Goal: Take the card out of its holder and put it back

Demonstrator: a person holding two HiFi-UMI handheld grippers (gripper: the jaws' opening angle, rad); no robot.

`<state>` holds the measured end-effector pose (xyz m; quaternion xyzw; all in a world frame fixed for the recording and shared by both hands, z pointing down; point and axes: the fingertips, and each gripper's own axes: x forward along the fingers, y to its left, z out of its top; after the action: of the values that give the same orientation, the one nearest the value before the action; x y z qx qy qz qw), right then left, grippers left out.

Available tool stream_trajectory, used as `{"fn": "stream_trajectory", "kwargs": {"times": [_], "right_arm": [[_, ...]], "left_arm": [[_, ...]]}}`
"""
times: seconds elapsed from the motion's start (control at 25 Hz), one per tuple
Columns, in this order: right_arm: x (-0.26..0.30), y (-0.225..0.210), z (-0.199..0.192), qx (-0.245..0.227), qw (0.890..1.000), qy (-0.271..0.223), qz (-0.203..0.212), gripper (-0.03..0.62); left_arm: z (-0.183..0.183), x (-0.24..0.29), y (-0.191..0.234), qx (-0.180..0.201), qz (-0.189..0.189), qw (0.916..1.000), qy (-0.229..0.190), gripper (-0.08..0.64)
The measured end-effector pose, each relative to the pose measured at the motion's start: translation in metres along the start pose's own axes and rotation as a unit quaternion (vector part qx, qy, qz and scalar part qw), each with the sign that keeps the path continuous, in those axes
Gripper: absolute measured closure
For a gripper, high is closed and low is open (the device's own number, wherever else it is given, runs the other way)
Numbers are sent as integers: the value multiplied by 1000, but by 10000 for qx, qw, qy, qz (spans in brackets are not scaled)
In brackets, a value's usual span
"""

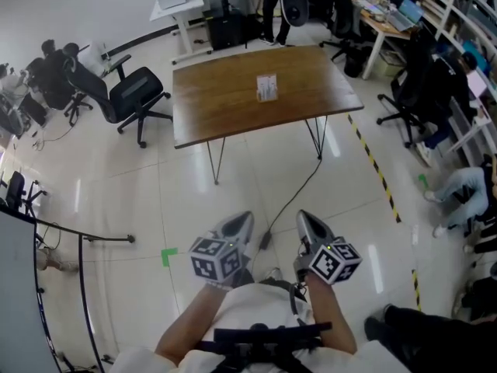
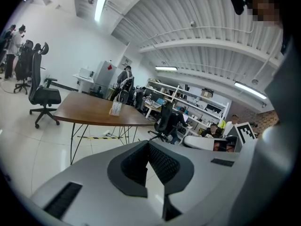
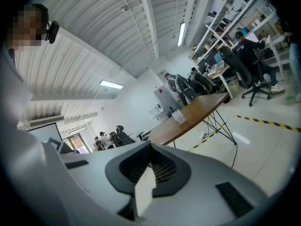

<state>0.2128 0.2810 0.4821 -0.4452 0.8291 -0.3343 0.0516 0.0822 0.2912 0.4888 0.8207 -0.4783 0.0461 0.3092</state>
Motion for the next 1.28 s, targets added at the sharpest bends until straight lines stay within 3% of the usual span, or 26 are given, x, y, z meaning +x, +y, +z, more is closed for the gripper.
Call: {"fn": "stream_trajectory", "kwargs": {"times": [0.24, 0.64, 1.04, 1.28], "right_arm": [[-12, -23, -10, 152, 9998, 86, -12, 586], [21, -31, -3, 140, 9998, 148, 62, 586], [83, -58, 46, -6, 9998, 22, -219, 586], [138, -60, 74, -102, 9997, -53, -217, 585]], "left_arm": [[-21, 6, -10, -42, 103, 9999, 120, 569], [-8, 33, 5, -31, 95, 9998, 144, 569], [55, 106, 30, -73, -401, 9992, 49, 569], [94, 143, 60, 6, -492, 9988, 58, 569]]}}
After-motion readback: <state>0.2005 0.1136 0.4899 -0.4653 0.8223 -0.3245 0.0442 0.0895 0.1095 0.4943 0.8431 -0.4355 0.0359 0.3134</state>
